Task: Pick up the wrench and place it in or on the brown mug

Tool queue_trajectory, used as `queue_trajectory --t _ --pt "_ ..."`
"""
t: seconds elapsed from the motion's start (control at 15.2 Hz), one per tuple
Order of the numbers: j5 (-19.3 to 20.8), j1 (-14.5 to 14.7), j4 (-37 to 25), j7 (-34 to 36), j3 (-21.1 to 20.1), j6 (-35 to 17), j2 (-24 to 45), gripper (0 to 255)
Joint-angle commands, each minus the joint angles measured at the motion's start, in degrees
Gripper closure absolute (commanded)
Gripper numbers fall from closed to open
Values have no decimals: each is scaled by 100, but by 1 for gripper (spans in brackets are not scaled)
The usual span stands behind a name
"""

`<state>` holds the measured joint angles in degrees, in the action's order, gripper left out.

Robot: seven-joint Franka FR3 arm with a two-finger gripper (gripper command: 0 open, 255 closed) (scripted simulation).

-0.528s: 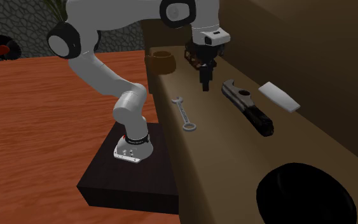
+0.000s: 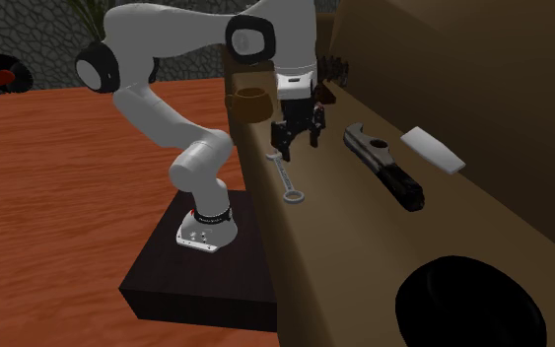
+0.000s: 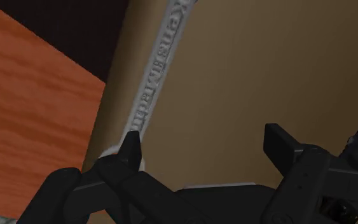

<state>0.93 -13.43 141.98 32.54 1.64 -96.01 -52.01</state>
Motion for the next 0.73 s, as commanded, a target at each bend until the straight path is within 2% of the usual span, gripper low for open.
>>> queue_trajectory --t 0.0,0.13,0.66 --pt "-134 -420 363 929 -141 100 -382 0" --pt "-294 -832 714 1773 -284 246 -799 0" --pt "-324 -839 1341 1764 -316 -291 -889 0"
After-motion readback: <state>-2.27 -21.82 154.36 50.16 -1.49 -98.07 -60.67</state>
